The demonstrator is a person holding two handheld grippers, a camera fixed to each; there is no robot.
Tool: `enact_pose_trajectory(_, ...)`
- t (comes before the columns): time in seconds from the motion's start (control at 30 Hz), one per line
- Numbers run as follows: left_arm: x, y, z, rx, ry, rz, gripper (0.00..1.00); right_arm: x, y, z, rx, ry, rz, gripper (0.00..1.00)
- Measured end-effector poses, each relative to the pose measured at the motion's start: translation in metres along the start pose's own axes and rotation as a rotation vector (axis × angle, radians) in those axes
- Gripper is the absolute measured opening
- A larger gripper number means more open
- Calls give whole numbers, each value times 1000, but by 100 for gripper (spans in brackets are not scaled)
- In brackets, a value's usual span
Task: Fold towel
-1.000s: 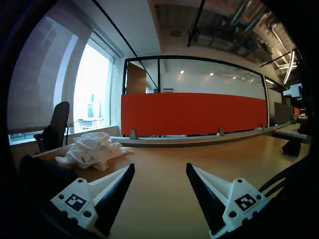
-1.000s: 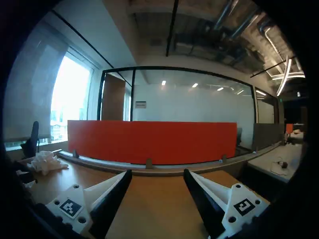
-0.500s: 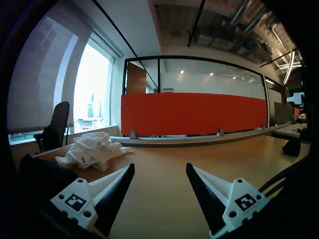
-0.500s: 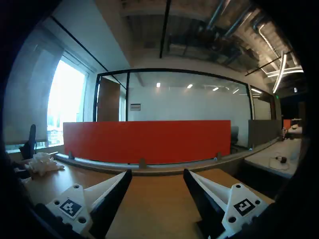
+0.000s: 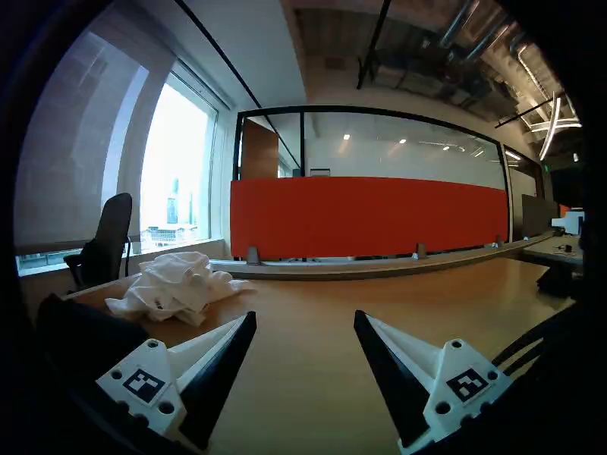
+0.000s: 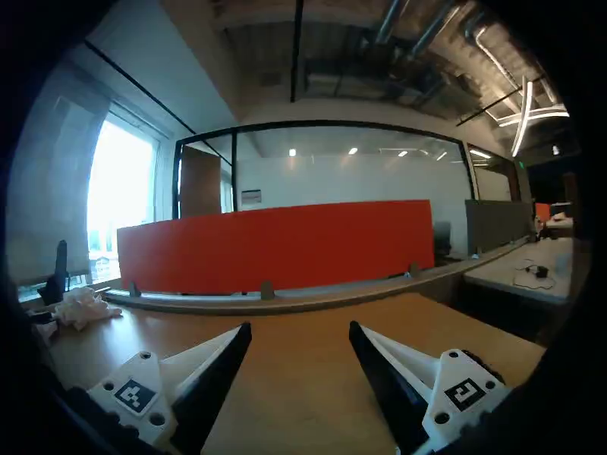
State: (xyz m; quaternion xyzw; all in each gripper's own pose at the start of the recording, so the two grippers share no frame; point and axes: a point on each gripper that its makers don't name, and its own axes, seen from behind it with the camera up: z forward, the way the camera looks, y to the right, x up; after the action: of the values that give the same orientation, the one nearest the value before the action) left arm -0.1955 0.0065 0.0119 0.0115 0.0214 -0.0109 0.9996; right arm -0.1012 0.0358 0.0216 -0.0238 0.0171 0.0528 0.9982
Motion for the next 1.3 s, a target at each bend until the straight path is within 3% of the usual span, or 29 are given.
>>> enact_pose_trajectory(0.5,0,0,0,0,0,0,96,-47,8,-4,1,-35,-5,99)
enact_pose_trajectory(1.3,0,0,0,0,0,0,96,-65,-2,-12,20,-37,-53,99)
